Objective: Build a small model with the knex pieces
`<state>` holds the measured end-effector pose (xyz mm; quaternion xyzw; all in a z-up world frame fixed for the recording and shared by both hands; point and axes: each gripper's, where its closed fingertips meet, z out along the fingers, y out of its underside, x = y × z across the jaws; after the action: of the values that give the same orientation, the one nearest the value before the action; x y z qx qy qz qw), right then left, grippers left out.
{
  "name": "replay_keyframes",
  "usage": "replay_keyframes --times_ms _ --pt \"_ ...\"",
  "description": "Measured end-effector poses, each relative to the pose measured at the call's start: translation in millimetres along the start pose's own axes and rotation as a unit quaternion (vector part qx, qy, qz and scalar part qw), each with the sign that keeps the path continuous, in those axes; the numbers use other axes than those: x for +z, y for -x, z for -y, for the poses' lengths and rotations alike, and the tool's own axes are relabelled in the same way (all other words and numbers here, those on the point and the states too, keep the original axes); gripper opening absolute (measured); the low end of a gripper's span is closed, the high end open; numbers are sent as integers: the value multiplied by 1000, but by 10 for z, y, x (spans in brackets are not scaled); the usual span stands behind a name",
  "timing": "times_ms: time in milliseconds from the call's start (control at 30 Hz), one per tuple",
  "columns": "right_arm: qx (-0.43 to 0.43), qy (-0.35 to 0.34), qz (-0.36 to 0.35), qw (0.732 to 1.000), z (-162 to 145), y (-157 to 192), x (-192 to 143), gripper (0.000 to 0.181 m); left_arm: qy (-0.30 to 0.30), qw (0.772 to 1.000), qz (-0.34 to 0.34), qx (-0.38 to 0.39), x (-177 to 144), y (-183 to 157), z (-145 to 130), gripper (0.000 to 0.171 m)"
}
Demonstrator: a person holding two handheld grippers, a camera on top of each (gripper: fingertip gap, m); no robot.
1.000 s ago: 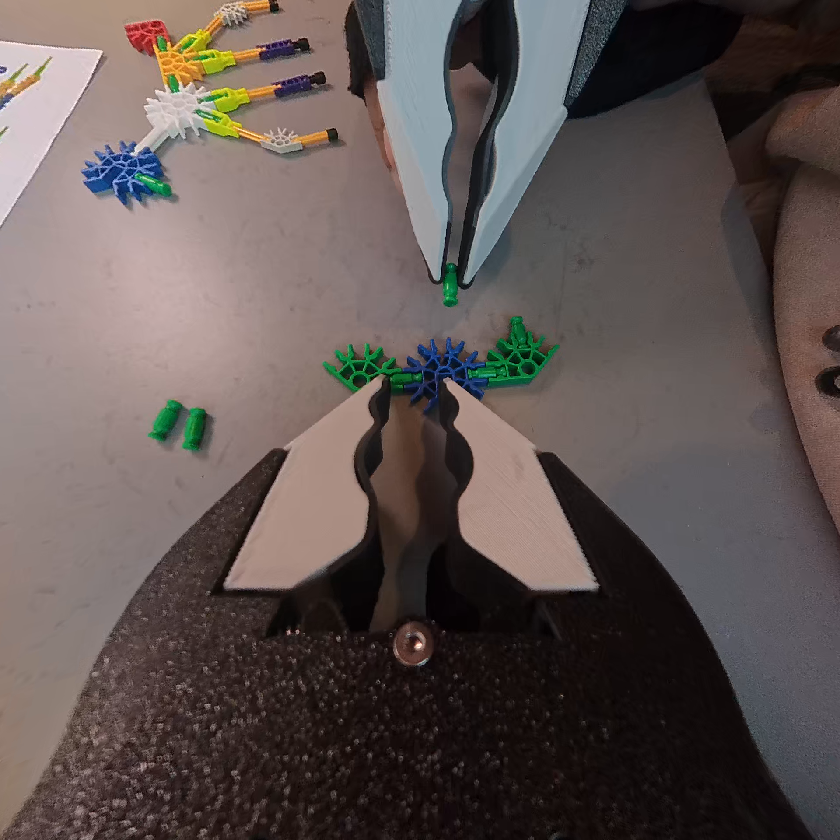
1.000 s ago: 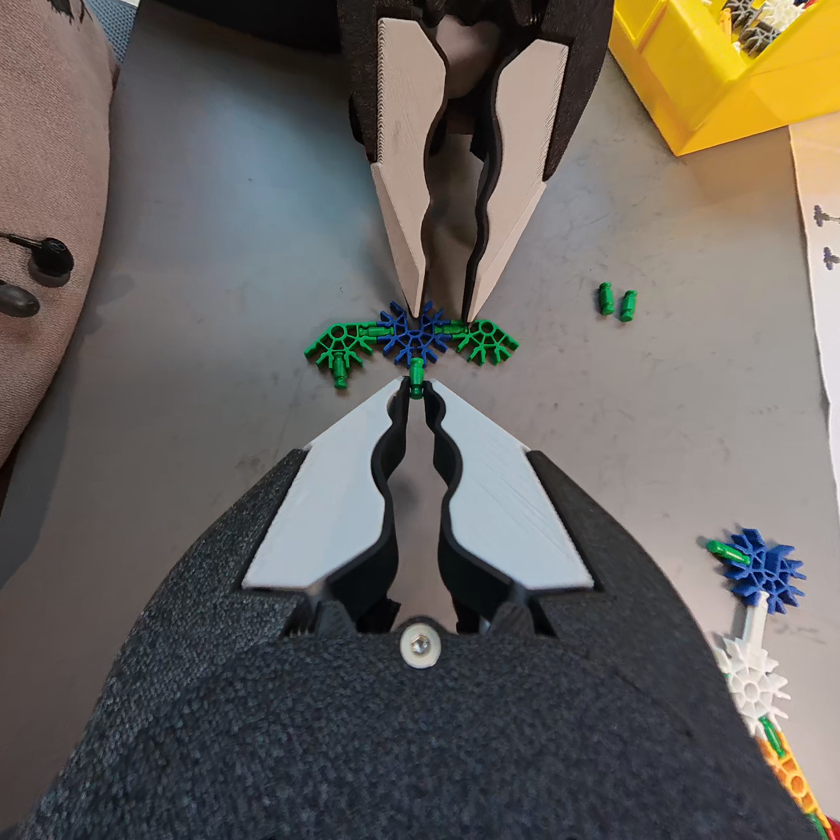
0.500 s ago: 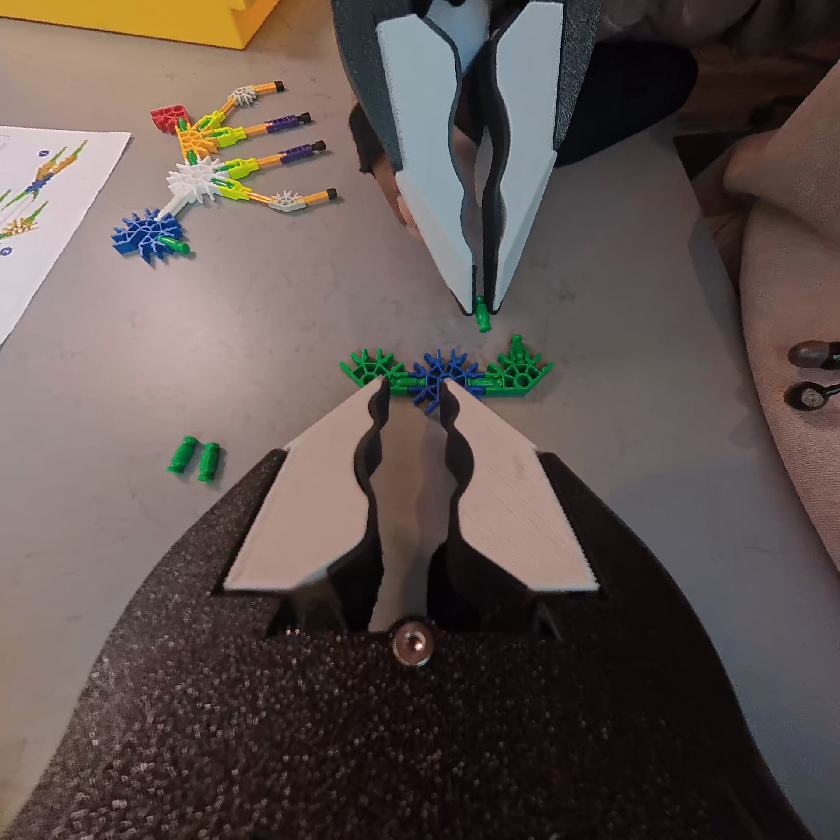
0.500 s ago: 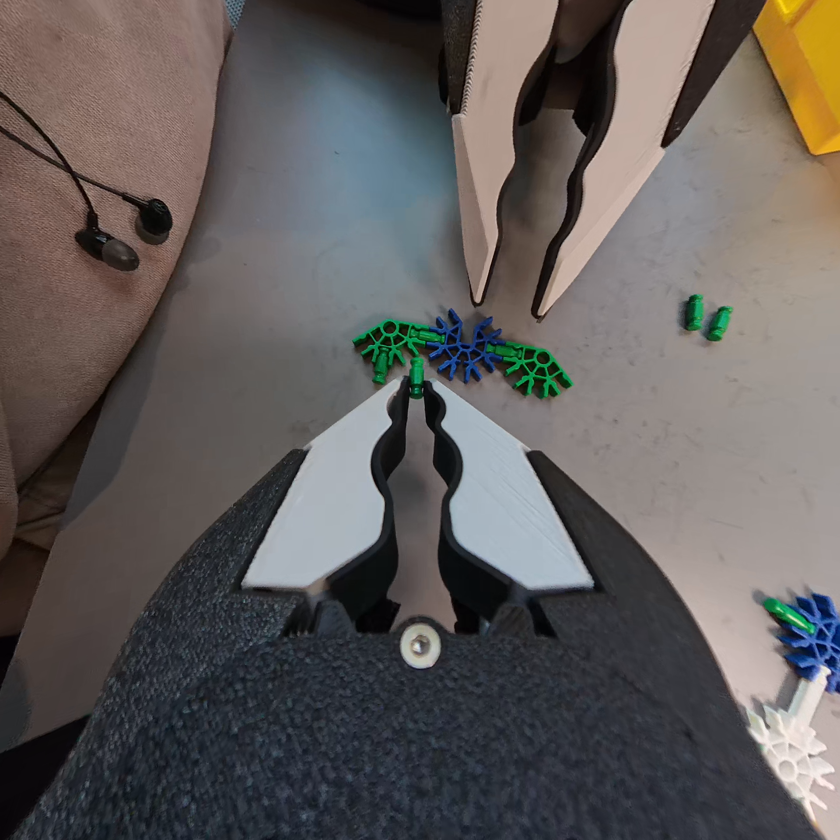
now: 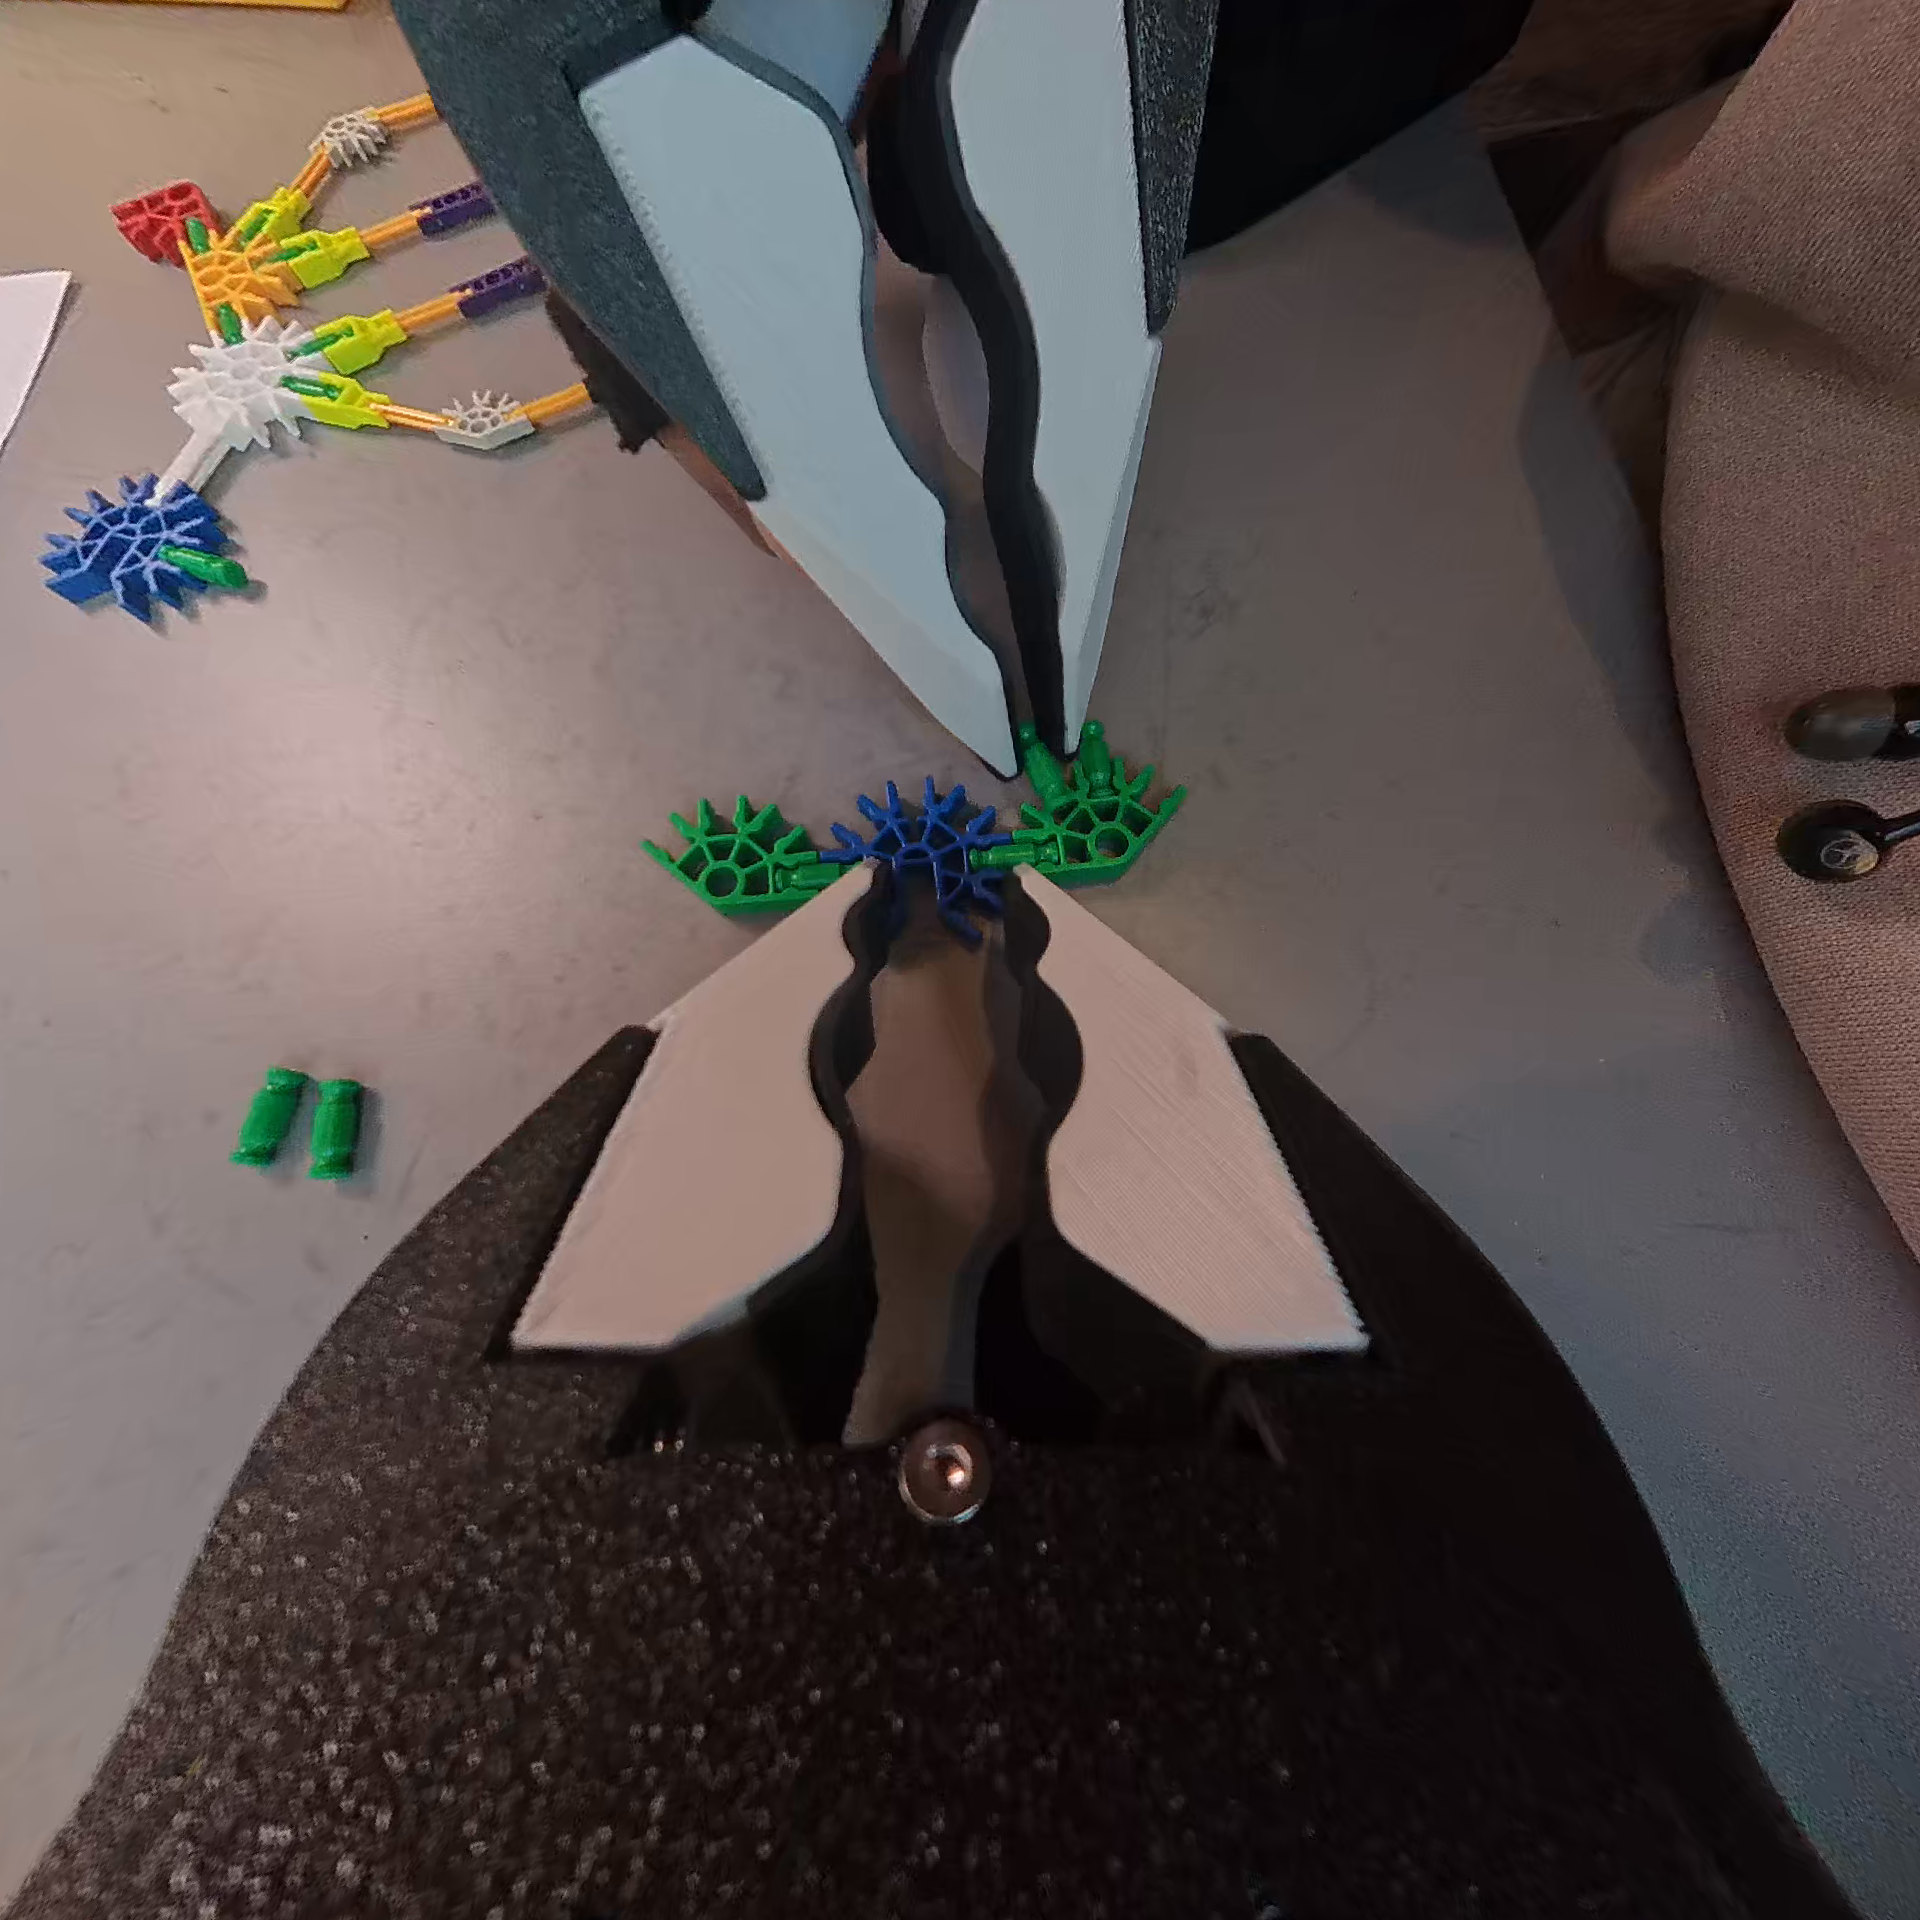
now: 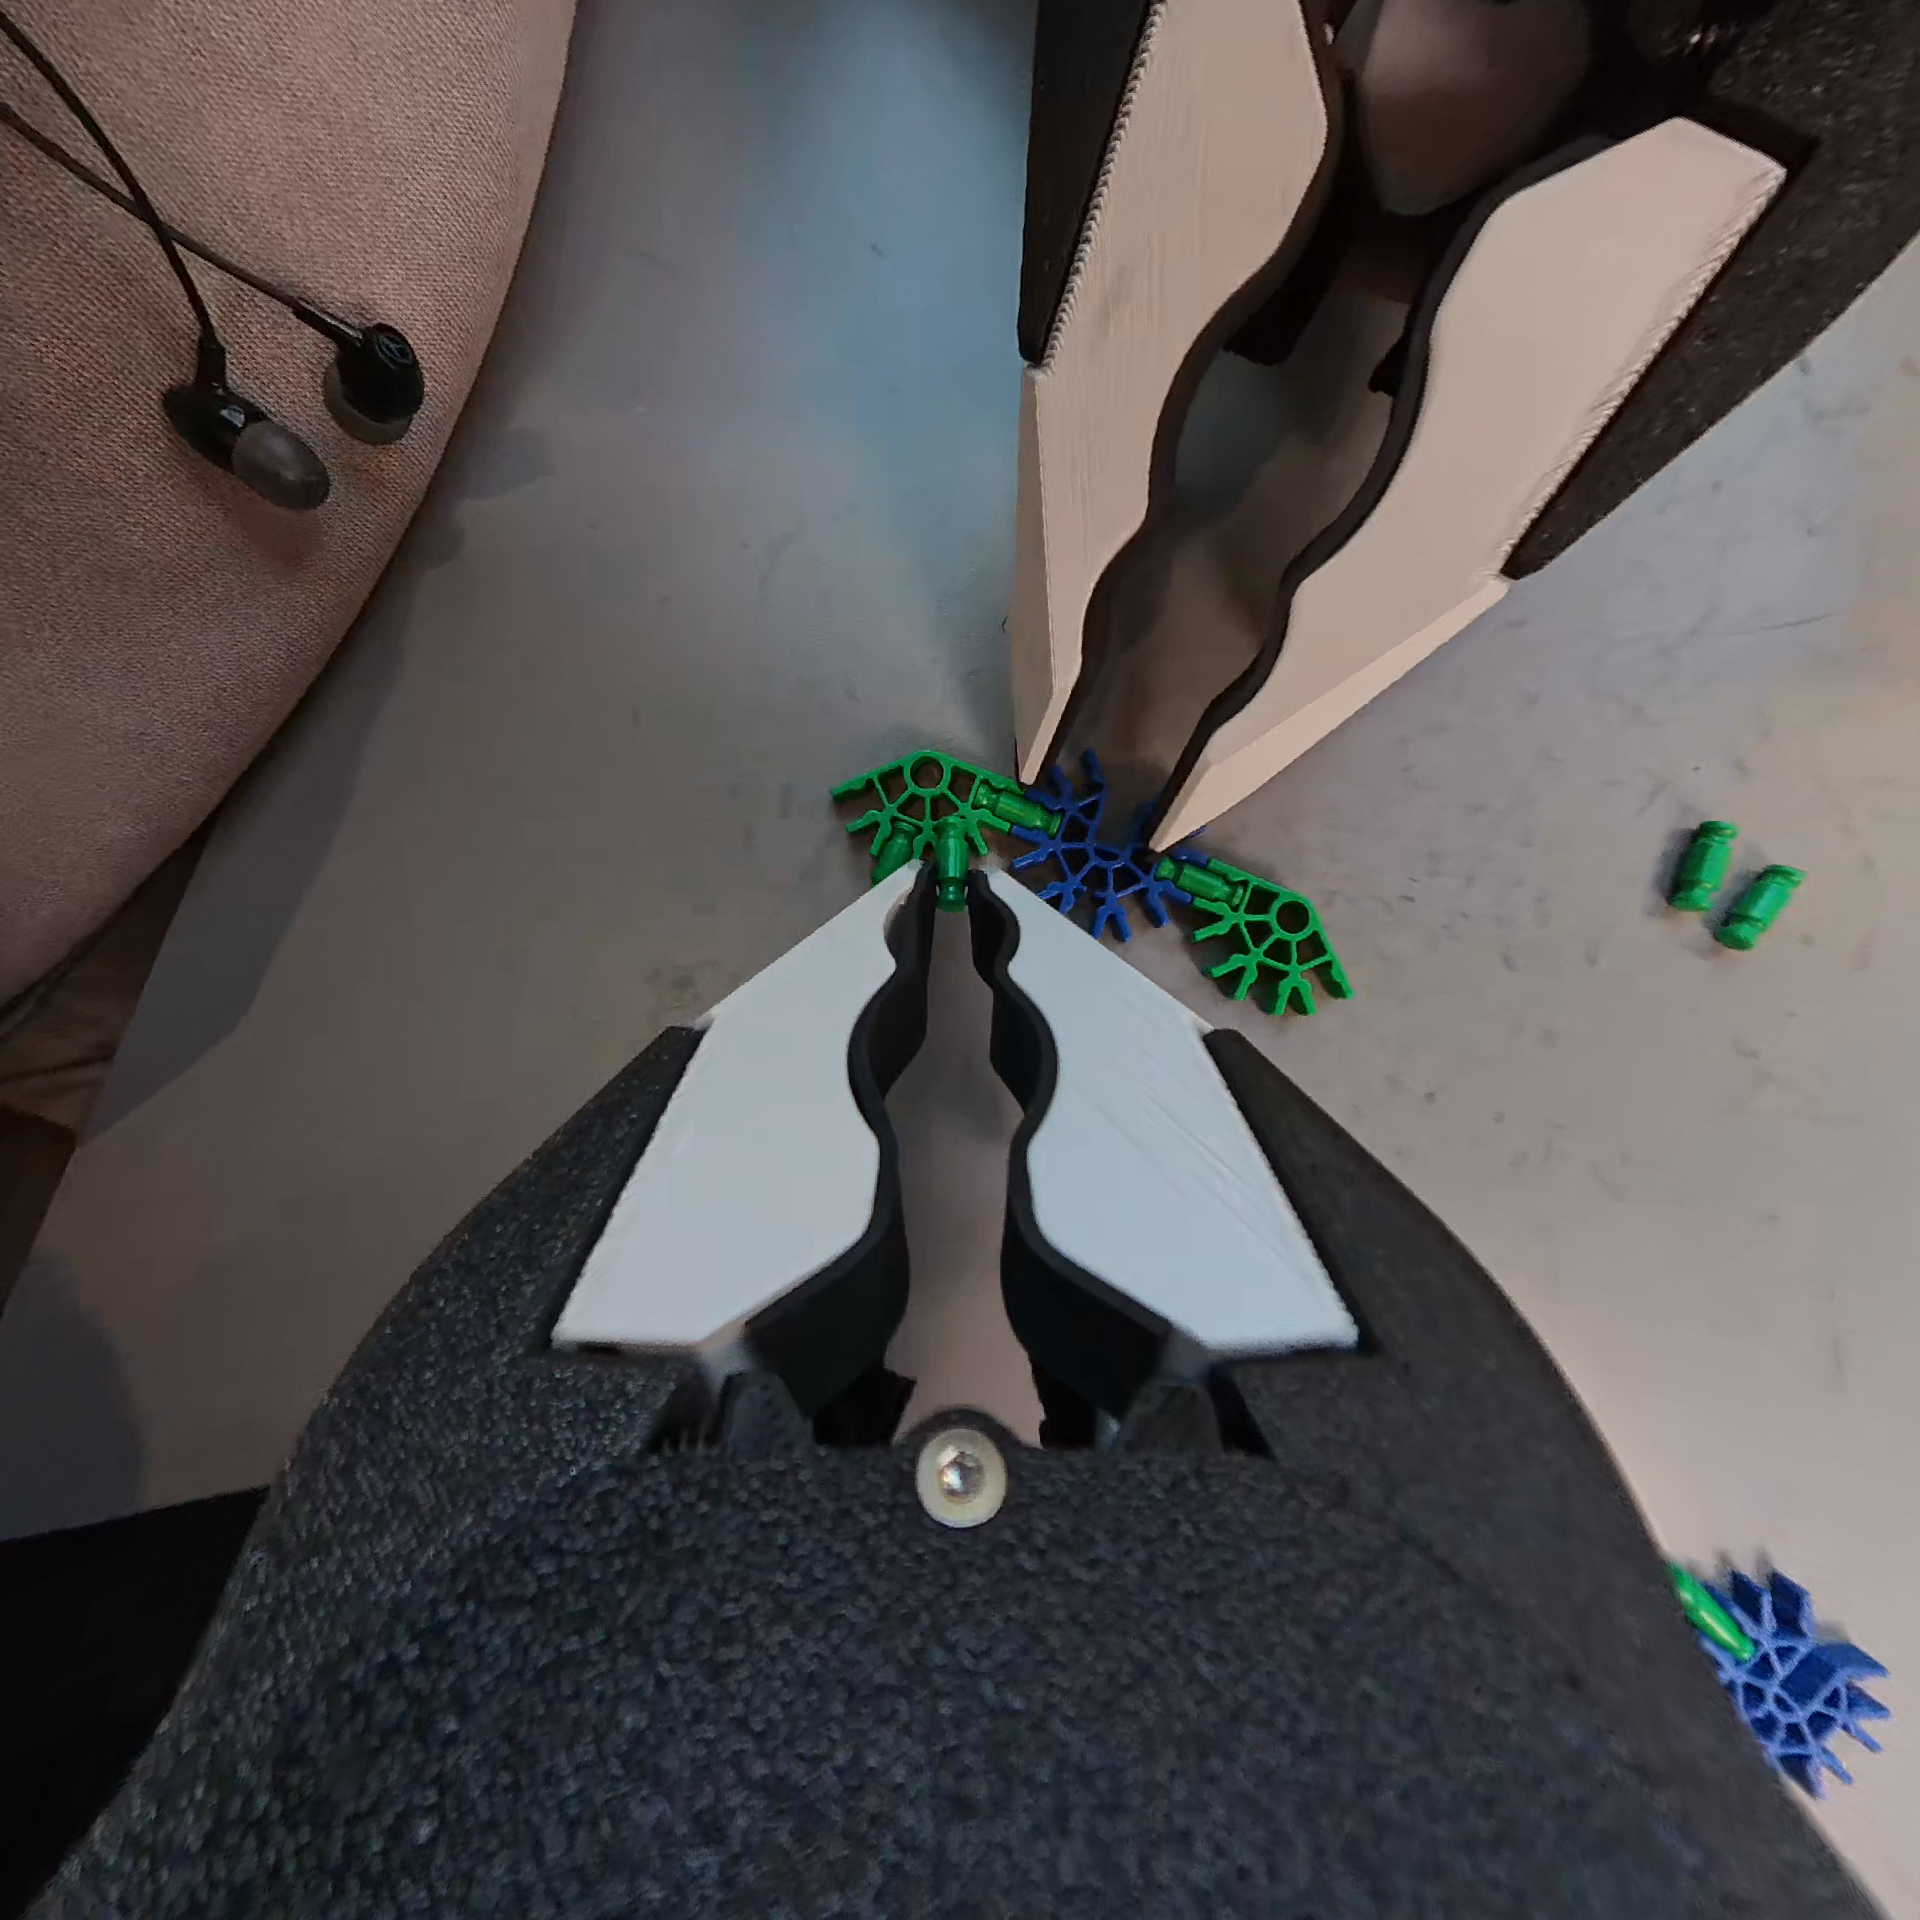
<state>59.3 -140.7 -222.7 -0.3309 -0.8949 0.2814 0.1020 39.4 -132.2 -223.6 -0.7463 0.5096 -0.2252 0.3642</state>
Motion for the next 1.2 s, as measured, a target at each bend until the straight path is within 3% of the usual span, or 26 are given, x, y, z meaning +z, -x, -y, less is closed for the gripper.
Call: replay_keyframes --times_ms 333,833,1200 --pt "-40 50 22 998 -18 0 37 6 -1 1000 -4 1 12 -5 8 20" --pt "-29 39 24 999 103 -5 -3 1 -1 1000 1 8 17 -6 11 19" --pt "-45 116 19 992 62 20 45 0 -1 1000 -1 -6 17 -13 8 19"
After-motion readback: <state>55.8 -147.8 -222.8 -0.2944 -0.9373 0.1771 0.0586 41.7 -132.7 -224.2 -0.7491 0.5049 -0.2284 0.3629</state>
